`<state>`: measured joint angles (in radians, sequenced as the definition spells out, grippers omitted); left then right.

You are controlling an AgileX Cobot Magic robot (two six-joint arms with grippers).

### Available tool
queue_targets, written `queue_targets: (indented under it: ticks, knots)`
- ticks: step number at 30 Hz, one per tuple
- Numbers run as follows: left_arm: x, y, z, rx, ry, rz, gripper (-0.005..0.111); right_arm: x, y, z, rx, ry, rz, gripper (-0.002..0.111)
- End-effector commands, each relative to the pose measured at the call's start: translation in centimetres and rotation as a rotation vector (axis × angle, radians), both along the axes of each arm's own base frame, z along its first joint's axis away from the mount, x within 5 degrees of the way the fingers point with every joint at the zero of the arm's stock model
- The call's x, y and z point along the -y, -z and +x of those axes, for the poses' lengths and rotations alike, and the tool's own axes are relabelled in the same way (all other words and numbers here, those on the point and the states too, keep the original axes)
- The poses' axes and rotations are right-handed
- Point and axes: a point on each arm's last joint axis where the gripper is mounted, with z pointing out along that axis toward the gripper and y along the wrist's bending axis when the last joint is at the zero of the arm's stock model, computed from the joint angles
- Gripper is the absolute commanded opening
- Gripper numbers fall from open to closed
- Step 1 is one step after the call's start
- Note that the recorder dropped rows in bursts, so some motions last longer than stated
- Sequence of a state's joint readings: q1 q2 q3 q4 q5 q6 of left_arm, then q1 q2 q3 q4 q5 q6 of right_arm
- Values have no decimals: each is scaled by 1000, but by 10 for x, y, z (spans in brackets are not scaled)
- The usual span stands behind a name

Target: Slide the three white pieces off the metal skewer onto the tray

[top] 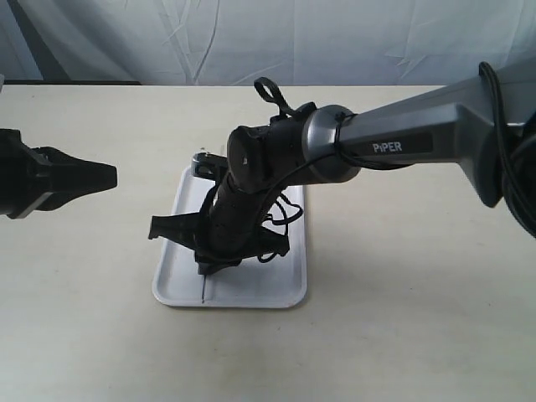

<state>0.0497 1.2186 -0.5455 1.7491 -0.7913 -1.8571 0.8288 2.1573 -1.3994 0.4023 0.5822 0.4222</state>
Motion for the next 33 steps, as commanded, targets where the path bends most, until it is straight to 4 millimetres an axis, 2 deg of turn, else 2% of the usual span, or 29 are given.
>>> queue_targets:
  ticks: [1, 6, 12, 19, 24, 27, 33]
  knots:
    - [1, 1, -1, -9, 8, -10, 0, 0, 0, 1, 7, -6, -4, 5]
    - [1, 1, -1, -9, 8, -10, 0, 0, 0, 1, 3, -5, -4, 5]
    - [2, 1, -1, -9, 10, -11, 0, 1, -2, 1, 11, -12, -5, -1]
    - [2, 1, -1, -10, 15, -15, 0, 2, -16, -2, 20, -66, 0, -1]
    - [2, 1, -1, -9, 10, -11, 1, 8, -31, -10, 11, -165, -25, -1]
    - [1, 2, -1, -11, 8, -10, 10, 15, -47, -17, 39, -204, -14, -1]
    - [2, 7, -5, -89, -34, -56, 40, 42, -72, -42, 75, -263, -7, -1]
